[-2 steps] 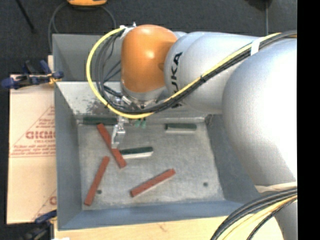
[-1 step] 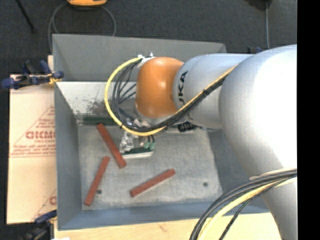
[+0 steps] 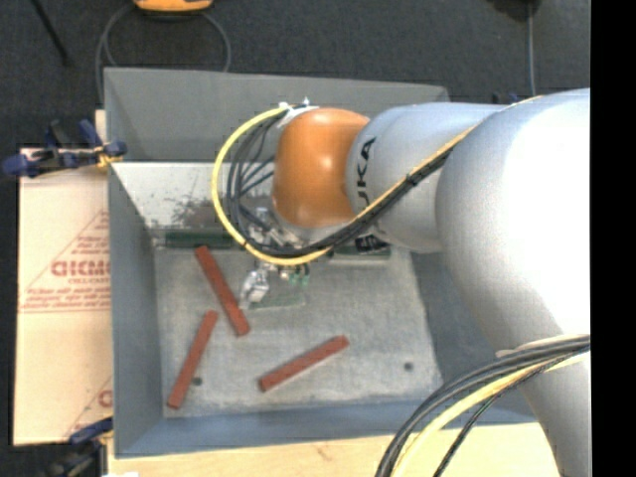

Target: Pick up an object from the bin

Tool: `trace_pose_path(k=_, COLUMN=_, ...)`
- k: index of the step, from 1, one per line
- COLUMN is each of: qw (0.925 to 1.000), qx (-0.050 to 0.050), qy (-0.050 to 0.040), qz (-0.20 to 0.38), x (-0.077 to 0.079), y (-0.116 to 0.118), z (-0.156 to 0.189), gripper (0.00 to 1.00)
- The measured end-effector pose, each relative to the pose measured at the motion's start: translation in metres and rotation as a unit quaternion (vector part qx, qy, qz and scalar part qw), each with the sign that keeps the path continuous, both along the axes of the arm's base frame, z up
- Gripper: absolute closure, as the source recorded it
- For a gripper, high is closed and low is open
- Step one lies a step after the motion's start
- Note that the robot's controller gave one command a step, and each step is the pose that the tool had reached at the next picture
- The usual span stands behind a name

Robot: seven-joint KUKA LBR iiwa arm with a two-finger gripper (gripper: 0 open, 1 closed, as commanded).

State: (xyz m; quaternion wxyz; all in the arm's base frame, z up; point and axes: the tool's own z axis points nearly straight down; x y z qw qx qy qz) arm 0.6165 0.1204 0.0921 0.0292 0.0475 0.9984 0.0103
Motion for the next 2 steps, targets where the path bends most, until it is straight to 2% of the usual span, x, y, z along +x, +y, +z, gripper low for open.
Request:
trace_pose_path(k=1, qw=1.0, qx=0.0, qy=0.0005, qz=-0.001, x=0.0, y=0.0, z=0.0, gripper=0.0)
trace_pose_path(k=2, qw=0.9997, qx=-0.007, qy=0.023, qz=0.002, x=-0.011, y=0.0, z=-0.009, gripper=1.0)
